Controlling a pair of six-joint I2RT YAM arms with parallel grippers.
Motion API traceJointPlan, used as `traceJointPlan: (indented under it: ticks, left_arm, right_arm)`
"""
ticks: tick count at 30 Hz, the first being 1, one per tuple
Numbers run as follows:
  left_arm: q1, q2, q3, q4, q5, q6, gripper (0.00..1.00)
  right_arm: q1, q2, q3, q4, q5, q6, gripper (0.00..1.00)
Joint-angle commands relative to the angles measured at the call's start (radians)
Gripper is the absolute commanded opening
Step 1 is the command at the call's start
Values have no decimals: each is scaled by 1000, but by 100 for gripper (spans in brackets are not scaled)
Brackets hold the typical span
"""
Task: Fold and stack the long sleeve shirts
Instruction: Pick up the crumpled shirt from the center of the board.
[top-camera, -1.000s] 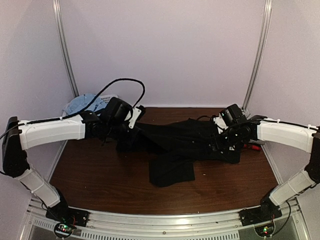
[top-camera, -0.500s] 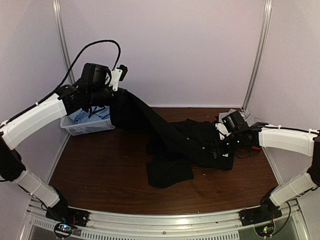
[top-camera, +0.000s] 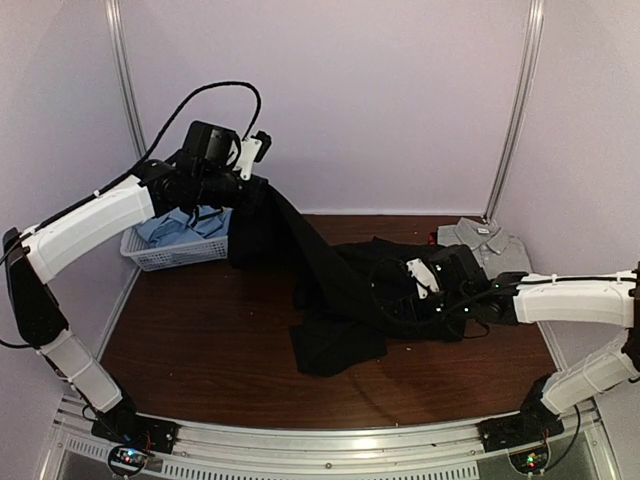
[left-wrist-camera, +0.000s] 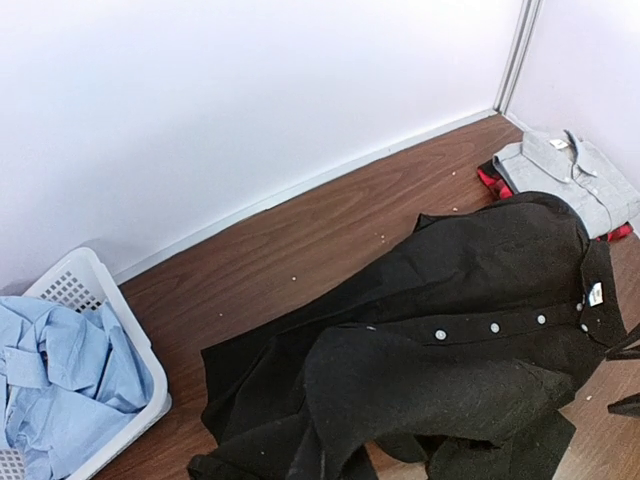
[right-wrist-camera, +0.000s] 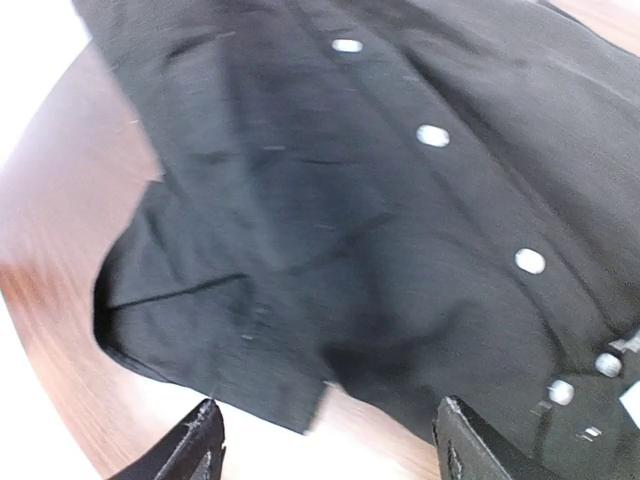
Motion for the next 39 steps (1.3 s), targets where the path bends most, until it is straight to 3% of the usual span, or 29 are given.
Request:
traceJointPlan:
  ticks: [1, 5, 9, 15, 18, 22, 27, 30, 39]
  left_arm:
    - [13, 17, 68, 9, 16, 27, 0]
    - [19, 28, 110, -11, 19, 30, 0]
    - [23, 22, 122, -14, 20, 33, 0]
    - [33, -6, 120, -49, 7, 54, 0]
    - [34, -37, 87, -65, 27, 83, 0]
    - [32, -89, 14, -74, 80, 127, 0]
    - [30, -173, -54, -73, 131, 165, 0]
    - [31, -204, -67, -52, 146, 167, 0]
    - [32, 1, 14, -13, 59, 154, 0]
  right_arm:
    - [67, 58, 3, 140, 68, 29, 72]
    - [103, 141, 32, 156, 115, 19, 70]
    - [113, 232, 70, 157, 164, 1, 61]
    - [110, 234, 175, -51, 351, -54, 0]
    - [110, 158, 229, -234, 359, -57, 0]
    - [110, 56, 291, -428, 249, -64, 0]
    - [111, -73, 306, -521, 79, -54, 0]
    - [98, -124, 327, -571, 109, -45, 0]
    - [-181, 66, 392, -606, 250, -111, 0]
